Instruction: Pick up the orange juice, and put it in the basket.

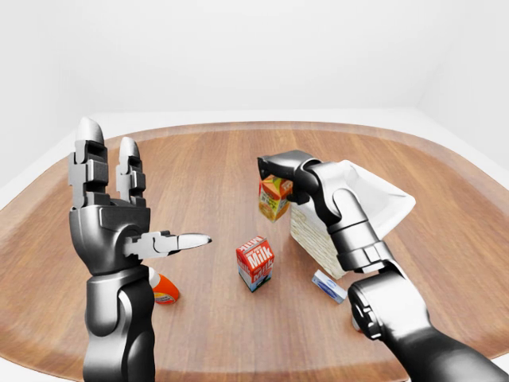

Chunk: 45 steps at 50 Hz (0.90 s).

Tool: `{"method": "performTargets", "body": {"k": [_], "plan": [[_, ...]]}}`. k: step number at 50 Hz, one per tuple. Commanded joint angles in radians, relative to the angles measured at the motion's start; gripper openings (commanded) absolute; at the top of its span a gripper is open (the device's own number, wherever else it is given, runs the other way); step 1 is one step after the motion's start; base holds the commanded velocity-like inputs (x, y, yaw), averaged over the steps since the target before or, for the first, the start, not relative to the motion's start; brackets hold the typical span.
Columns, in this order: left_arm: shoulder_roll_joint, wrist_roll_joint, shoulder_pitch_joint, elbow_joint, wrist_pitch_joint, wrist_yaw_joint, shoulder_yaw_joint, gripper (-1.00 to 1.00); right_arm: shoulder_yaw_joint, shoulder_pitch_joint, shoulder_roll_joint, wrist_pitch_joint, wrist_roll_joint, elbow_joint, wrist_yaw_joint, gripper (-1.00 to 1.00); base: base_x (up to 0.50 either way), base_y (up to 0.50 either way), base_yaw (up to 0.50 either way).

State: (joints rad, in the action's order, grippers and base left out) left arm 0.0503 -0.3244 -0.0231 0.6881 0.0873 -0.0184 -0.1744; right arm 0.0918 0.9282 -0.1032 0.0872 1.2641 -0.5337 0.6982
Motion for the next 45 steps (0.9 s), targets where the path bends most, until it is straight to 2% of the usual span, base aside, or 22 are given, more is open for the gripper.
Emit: {"method": "performTargets", "body": {"k": [1,10,21,32,45], "plan": [[0.0,0.0,0.0,-0.001,0.0,0.001,-0.001,1.0,-0.024,0.038,-0.013,0.0,-0.01,0.071,0.0,-1.0,0.0,0.0,0.0],[0.001,0.0,-0.001,-0.004,0.0,0.002,-0.001,1.0,-0.037,0.106,-0.037,0.0,-0.062,0.031,0.0,-1.0,0.0,0.0,0.0],[0.001,0.001,-0.001,-0.008,0.0,0.003,0.0,1.0,-0.04,0.128,-0.053,0.0,-0.07,0.064,0.0,-1.0,0.0,0.0,0.0],[0.001,0.001,-0.001,-0.008,0.0,0.003,-0.001,1.0,-0.059,0.133,-0.064,0.0,-0.097,0.198,0.0,-1.0,0.0,0.0,0.0],[0.001,0.001,-0.001,-0.008,0.0,0.003,0.0,1.0,-0.09,0.207,-0.134,0.0,-0.145,0.258,0.0,-1.0,0.0,0.0,0.0]]}}
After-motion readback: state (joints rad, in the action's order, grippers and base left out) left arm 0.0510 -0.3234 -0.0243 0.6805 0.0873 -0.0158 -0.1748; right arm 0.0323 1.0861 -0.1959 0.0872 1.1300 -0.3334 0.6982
